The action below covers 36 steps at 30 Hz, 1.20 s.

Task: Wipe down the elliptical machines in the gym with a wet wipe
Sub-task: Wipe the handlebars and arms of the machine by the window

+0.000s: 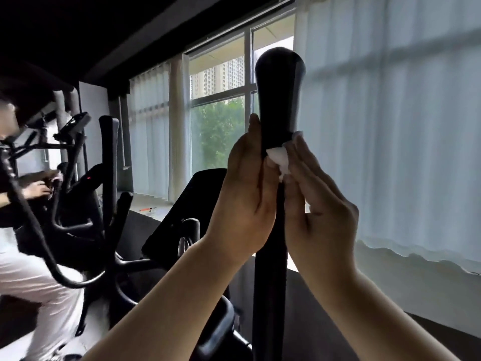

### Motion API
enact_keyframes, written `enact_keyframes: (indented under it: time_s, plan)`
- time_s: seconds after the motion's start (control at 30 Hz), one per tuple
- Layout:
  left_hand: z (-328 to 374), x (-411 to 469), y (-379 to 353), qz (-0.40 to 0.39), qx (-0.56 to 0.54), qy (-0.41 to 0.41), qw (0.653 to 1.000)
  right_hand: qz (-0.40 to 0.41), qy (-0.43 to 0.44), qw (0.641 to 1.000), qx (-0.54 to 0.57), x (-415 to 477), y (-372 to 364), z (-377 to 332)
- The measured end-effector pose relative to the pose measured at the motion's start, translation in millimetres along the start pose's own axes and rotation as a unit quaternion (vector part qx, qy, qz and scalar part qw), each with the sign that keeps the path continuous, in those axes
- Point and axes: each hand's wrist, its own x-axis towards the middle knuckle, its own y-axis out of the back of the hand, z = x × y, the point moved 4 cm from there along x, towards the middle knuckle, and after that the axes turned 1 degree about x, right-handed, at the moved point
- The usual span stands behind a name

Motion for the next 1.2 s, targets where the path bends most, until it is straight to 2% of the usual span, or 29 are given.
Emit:
enact_keyframes:
  time_s: [0.13, 0.27, 0.43, 0.57, 0.8, 1.03, 1.2]
  plan:
    - [3, 14, 0, 0.0, 0.004, -0.004, 1.0, 0.016, -0.009, 1.0, -0.006, 37, -2, 3]
    - [1, 24, -1, -0.005, 0.019, -0.017, 1.0, -0.003, -0.032, 0.999, 0.01, 55, -13, -3]
    - [1, 22, -1, 0.001, 0.02, -0.026, 0.999, -0.007, 0.021, 1.0, -0.006, 37, -5, -7]
    - [2, 27, -1, 0.009, 0.021, -0.027, 0.999, 0.018, 0.024, 0.999, -0.023, 63, -1, -8]
    - [-2, 30, 1, -0.011, 0.006, -0.024, 1.0, -0.087, 0.068, 0.994, -0.002, 48, -13, -11]
    - [-6, 33, 0, -0.008, -0.024, -0.013, 1.0, -0.1, 0.115, 0.987, -0.051, 68, -16, -19]
    - [-8, 22, 0, -0.016, -0.028, -0.006, 0.999, -0.118, 0.18, 0.973, -0.084, 63, -10, -18]
